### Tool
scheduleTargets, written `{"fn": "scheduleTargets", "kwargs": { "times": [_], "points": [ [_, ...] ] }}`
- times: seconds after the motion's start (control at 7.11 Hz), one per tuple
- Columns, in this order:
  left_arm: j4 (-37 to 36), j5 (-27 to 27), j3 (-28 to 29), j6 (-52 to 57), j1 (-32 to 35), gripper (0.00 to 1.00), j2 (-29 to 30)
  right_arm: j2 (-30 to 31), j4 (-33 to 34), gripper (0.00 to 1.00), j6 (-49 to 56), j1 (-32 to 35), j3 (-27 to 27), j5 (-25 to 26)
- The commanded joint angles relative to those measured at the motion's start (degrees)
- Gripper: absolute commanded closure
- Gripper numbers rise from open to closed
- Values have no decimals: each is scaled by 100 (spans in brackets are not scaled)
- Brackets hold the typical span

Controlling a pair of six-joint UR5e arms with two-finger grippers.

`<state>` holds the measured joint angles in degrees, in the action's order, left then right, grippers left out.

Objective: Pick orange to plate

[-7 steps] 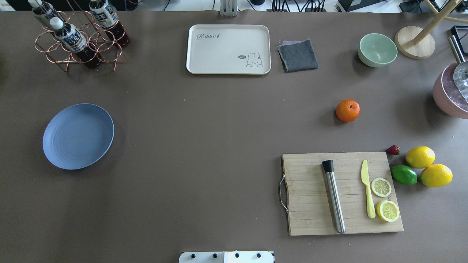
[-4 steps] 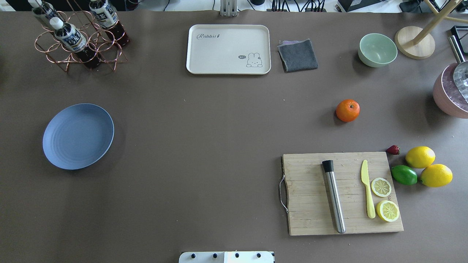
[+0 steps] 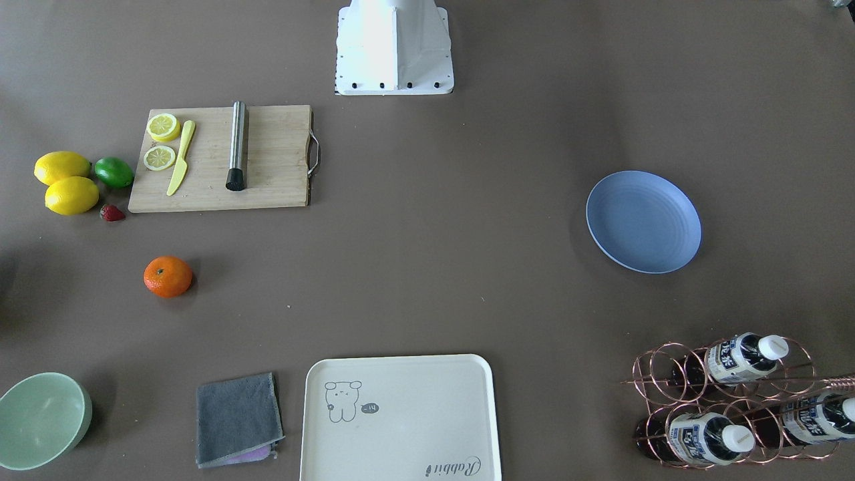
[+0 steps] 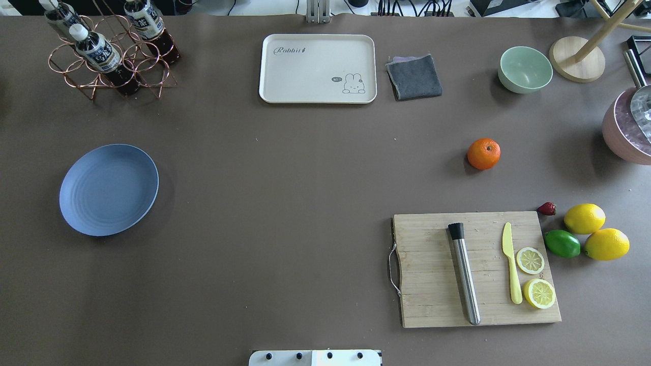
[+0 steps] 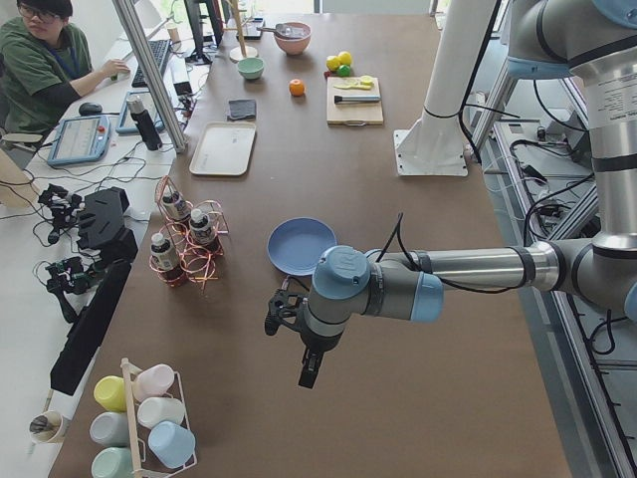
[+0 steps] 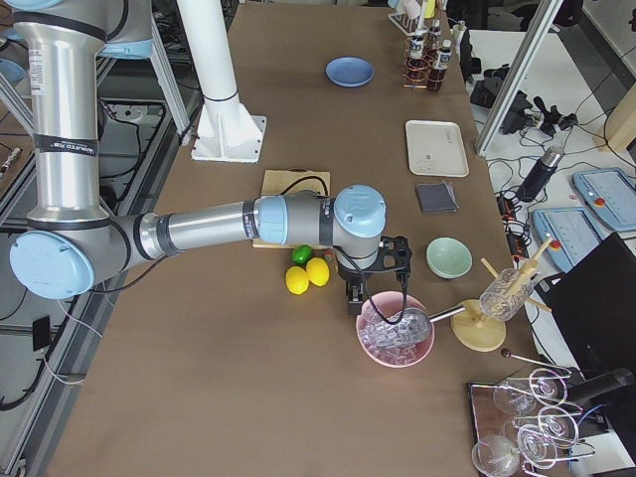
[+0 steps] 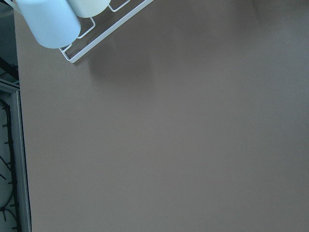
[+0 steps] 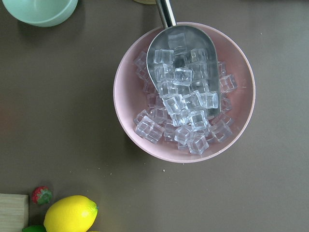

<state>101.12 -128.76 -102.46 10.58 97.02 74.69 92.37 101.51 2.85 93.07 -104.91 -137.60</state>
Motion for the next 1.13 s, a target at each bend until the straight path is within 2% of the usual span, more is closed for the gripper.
{"fn": "scheduleTargets", "kwargs": {
  "times": [0.0,0.99],
  "points": [
    [13,-44,15,14,-8,2,10,1,0,0,-4,1,-12,14],
    [109,0,-64,-12,36,2,-7,-26,0,0,-13,-8,-4,-47]
  ]
}}
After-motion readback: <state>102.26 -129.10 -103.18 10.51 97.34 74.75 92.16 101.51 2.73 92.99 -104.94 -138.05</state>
